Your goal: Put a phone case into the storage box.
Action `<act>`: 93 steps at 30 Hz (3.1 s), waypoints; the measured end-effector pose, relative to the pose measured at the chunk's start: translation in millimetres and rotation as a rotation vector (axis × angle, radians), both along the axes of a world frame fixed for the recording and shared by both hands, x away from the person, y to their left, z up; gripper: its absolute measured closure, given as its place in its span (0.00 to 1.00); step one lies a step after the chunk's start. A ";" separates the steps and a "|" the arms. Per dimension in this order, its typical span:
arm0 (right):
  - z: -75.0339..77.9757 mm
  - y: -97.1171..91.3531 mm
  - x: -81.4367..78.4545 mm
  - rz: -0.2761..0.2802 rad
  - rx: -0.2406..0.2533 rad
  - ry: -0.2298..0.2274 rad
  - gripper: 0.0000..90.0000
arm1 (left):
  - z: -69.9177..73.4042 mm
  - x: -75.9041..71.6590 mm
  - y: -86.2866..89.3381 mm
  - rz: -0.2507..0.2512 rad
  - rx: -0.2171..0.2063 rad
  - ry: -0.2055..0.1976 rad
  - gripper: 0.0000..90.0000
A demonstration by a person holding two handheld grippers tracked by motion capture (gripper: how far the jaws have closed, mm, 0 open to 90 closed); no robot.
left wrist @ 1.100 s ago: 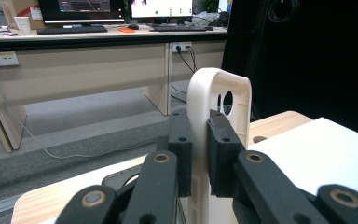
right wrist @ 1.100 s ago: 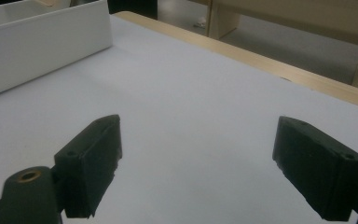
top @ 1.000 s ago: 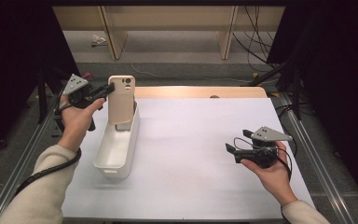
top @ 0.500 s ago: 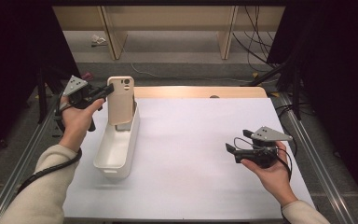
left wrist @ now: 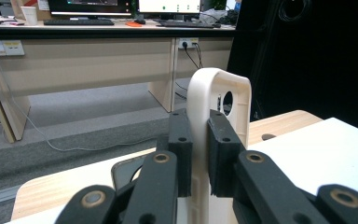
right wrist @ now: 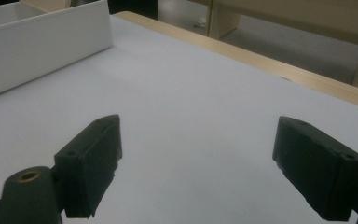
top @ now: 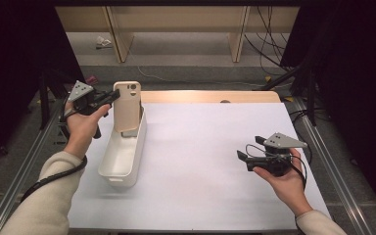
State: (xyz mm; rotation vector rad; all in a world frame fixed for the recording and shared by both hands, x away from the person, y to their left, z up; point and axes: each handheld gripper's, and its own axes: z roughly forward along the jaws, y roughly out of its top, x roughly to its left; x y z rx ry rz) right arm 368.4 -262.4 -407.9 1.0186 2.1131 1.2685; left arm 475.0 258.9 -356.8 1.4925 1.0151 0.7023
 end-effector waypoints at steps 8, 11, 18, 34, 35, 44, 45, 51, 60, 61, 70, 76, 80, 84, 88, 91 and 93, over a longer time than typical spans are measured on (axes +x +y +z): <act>-0.3 -0.2 0.2 0.001 -0.001 0.001 0.18 | -7.6 2.4 3.8 0.013 -0.005 0.011 0.90; -0.2 -0.1 0.1 -0.001 0.000 0.000 0.18 | -10.4 3.4 4.4 0.018 -0.003 0.017 0.90; -0.3 -0.2 0.2 0.001 0.000 0.001 0.18 | -19.7 7.3 3.7 0.024 -0.005 0.038 0.90; -0.7 -0.5 0.7 0.001 -0.004 0.001 0.18 | -34.1 12.1 2.6 0.032 0.001 0.073 0.90; -1.0 -0.4 0.9 0.000 -0.003 0.001 0.18 | -34.8 12.3 2.6 0.033 0.001 0.074 0.90; -1.1 -0.4 1.1 -0.001 0.000 0.001 0.18 | -41.7 14.6 2.7 0.033 0.002 0.092 0.90; -1.1 -0.4 1.1 -0.001 0.000 0.001 0.18 | -42.2 14.8 2.7 0.033 0.003 0.093 0.90; -1.0 -0.6 1.0 -0.001 0.000 0.001 0.18 | -45.7 16.2 2.6 0.036 0.004 0.102 0.90; -1.3 -0.5 1.3 -0.002 -0.001 0.002 0.18 | -50.6 17.3 2.3 0.037 0.003 0.114 0.90; -1.3 -0.5 1.2 -0.002 -0.001 0.001 0.18 | -51.0 17.5 2.2 0.036 0.003 0.114 0.90; -0.9 -0.8 1.2 -0.002 0.000 0.001 0.18 | -54.0 18.7 2.0 0.035 0.001 0.120 0.90; -1.0 -0.7 1.1 -0.002 -0.001 0.001 0.18 | -57.2 19.3 2.4 0.036 -0.001 0.129 0.90; -1.1 -0.6 1.3 -0.002 0.000 0.000 0.18 | -59.3 19.8 1.8 0.033 0.000 0.132 0.90; -1.2 -0.6 1.3 -0.002 -0.002 0.001 0.18 | -60.7 20.2 1.0 0.032 0.012 0.139 0.90; -0.9 -0.6 1.2 0.000 -0.003 0.000 0.18 | -61.9 20.7 0.2 0.034 0.017 0.139 0.90; -1.2 -0.7 1.4 -0.001 -0.001 0.000 0.18 | -61.7 21.0 0.4 0.036 0.022 0.141 0.90; -1.1 -0.7 1.3 0.000 -0.001 0.000 0.18 | -61.5 21.2 0.6 0.036 0.027 0.141 0.90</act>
